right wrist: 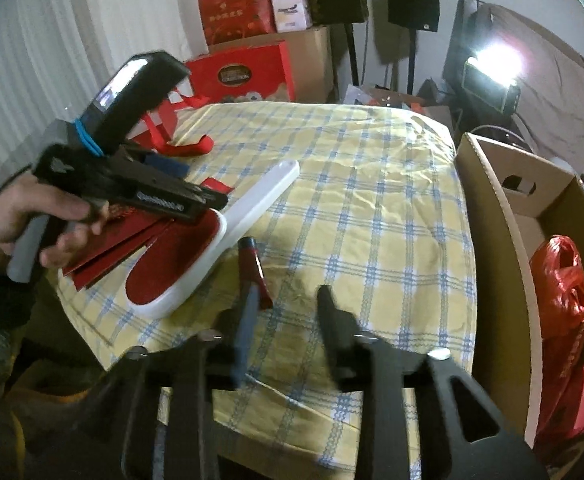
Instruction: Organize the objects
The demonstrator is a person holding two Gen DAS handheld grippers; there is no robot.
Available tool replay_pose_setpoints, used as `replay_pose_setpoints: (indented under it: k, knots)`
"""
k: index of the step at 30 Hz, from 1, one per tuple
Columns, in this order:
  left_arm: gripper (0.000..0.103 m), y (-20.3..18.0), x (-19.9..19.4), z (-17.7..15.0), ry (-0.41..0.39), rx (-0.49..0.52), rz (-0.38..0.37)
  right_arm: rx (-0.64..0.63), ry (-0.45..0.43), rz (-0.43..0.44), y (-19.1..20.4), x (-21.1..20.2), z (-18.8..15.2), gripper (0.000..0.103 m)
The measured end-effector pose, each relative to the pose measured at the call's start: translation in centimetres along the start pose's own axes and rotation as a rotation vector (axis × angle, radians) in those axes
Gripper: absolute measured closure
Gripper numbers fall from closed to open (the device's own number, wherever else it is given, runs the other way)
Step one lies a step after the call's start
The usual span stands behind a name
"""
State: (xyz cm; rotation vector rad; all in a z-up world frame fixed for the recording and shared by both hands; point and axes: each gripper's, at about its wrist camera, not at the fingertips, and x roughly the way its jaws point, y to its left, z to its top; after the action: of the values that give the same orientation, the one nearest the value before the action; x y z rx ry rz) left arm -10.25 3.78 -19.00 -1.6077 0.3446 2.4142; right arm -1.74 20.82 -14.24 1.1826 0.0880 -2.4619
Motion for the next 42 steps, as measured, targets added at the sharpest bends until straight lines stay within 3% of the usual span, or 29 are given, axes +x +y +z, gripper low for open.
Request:
replay_pose_setpoints:
  k: [3, 5, 7, 9, 14, 22, 25, 30, 31, 32, 37, 42]
  knots:
    - [0.034, 0.0, 0.3, 0.0, -0.02, -0.028, -0.043, -0.004, -0.001, -0.004, 0.1, 0.0, 0.1, 0.066]
    - [0.048, 0.1, 0.2, -0.1, -0.035, -0.048, -0.07, -0.002, 0.001, -0.005, 0.2, 0.1, 0.1, 0.061]
    - [0.08, 0.0, -0.1, -0.1, -0.04, -0.043, -0.077, -0.004, 0.01, -0.018, 0.2, 0.4, 0.1, 0.059]
    - [0.084, 0.0, -0.3, -0.2, -0.034, -0.05, -0.09, -0.001, 0.014, -0.02, 0.2, 0.7, 0.1, 0.056]
    - [0.09, 0.5, -1.1, -0.7, -0.052, -0.058, -0.128, 0.006, 0.002, -0.02, 0.4, 0.8, 0.2, 0.039]
    - [0.09, 3.3, -5.6, -2.3, -0.164, -0.15, -0.162, -0.036, 0.039, 0.005, 1.1, 3.5, 0.5, 0.037]
    - [0.09, 4.4, -7.3, -2.9, -0.216, -0.178, -0.16, -0.074, 0.071, -0.024, 1.7, 5.1, 0.5, 0.049]
    - [0.09, 5.1, -8.8, -3.7, -0.274, -0.174, -0.145, -0.109, 0.019, -0.075, 2.6, 6.0, 0.4, 0.062]
    - [0.09, 5.2, -9.0, -3.8, -0.282, -0.181, -0.145, -0.101, 0.009, -0.075, 2.7, 6.0, 0.3, 0.079]
    - [0.09, 5.3, -9.1, -3.8, -0.287, -0.182, -0.146, -0.095, 0.002, -0.076, 2.8, 6.0, 0.3, 0.085]
    - [0.09, 5.1, -10.1, -4.5, -0.311, -0.174, -0.117, -0.068, -0.014, -0.083, 2.8, 5.7, 0.3, 0.086]
    - [0.09, 4.8, -11.1, -5.0, -0.332, -0.174, -0.056, 0.026, -0.089, -0.058, 1.5, 3.4, 1.2, 0.086]
